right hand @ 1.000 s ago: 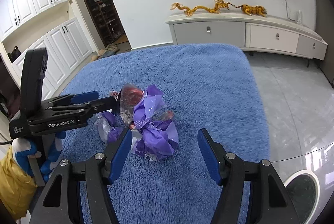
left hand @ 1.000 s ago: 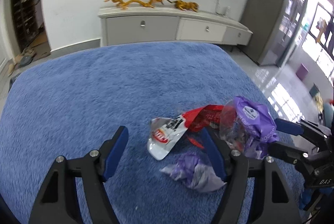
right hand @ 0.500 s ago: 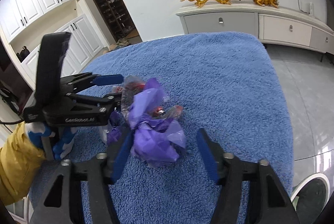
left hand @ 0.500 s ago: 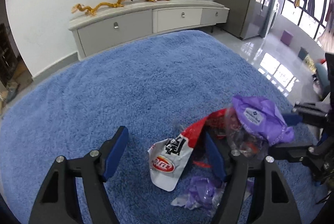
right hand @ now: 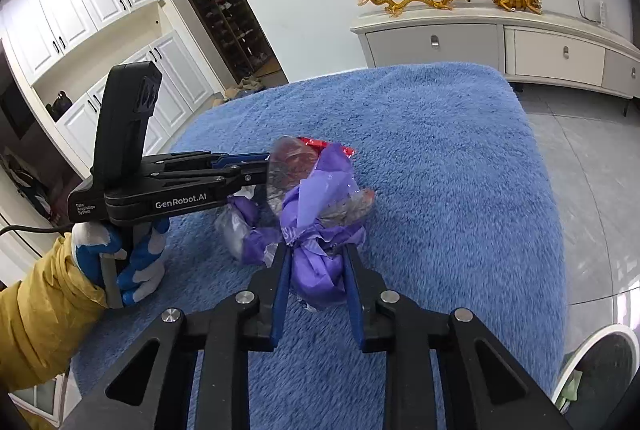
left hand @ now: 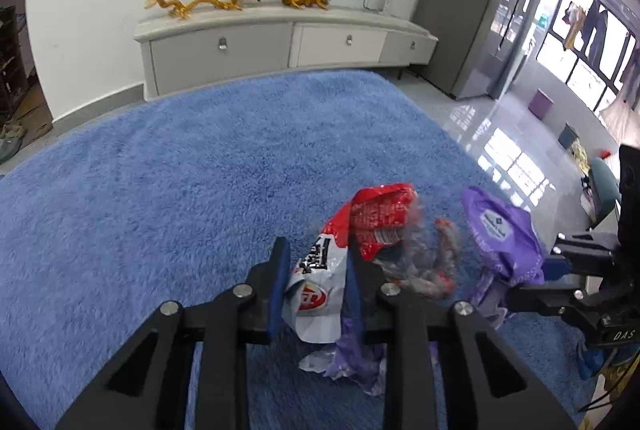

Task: Collect trash
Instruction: 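Grasp the red chip bag with the left tool while the right tool grasps the purple wrapper, then carry both wrappers over the trash bin and open both tools, then return both tools to the table above the last wrappers, then grasp the purple wrapper with the left tool while the right tool grasps the clear plastic bag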

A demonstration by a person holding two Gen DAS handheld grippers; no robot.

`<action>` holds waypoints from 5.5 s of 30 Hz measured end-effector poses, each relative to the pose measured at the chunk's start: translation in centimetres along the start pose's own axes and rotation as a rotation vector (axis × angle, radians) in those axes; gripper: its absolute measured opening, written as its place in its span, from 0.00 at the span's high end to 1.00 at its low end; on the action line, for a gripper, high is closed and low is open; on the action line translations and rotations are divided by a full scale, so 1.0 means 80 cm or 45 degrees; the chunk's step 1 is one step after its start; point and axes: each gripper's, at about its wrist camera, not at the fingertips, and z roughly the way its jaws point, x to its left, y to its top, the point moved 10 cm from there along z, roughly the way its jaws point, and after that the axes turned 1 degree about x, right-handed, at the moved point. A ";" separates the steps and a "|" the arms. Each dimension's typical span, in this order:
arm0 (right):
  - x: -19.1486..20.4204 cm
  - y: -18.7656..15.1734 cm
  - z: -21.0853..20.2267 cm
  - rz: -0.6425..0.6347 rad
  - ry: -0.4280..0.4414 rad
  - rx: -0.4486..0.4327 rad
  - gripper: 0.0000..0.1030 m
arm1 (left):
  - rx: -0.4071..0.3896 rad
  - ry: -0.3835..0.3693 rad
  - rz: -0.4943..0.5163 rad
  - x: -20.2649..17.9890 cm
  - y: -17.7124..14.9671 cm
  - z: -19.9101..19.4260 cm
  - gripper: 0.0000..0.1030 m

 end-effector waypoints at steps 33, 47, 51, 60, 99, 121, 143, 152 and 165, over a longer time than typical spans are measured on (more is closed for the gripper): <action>-0.105 -0.087 -0.322 0.263 -0.346 -0.487 0.77 | -0.203 -0.157 0.168 -0.330 0.042 -0.145 0.76; -0.353 -0.216 -0.319 0.700 -0.570 -0.324 0.75 | 0.189 -0.189 0.334 -0.529 0.000 0.109 0.74; -0.393 -0.240 -0.300 0.768 -0.576 -0.269 0.75 | 0.259 -0.215 0.320 -0.546 -0.012 0.161 0.71; -0.422 -0.269 -0.276 0.853 -0.622 -0.194 0.53 | 0.349 -0.317 0.246 -0.563 -0.028 0.196 0.41; -0.040 -0.039 -0.349 0.173 -0.579 -0.544 0.32 | -0.333 0.231 -0.228 -0.169 -0.027 -0.222 0.35; -0.018 -0.003 -0.227 0.046 -0.478 -0.394 0.32 | -0.292 0.404 -0.376 -0.016 -0.074 -0.194 0.26; -0.045 -0.005 -0.137 0.053 -0.385 -0.229 0.32 | -0.182 0.398 -0.282 -0.037 -0.063 -0.115 0.26; -0.039 0.001 -0.116 0.041 -0.365 -0.199 0.32 | -0.163 0.372 -0.264 -0.039 -0.059 -0.100 0.26; -0.040 0.001 -0.092 0.044 -0.326 -0.161 0.32 | -0.135 0.326 -0.223 -0.032 -0.060 -0.081 0.26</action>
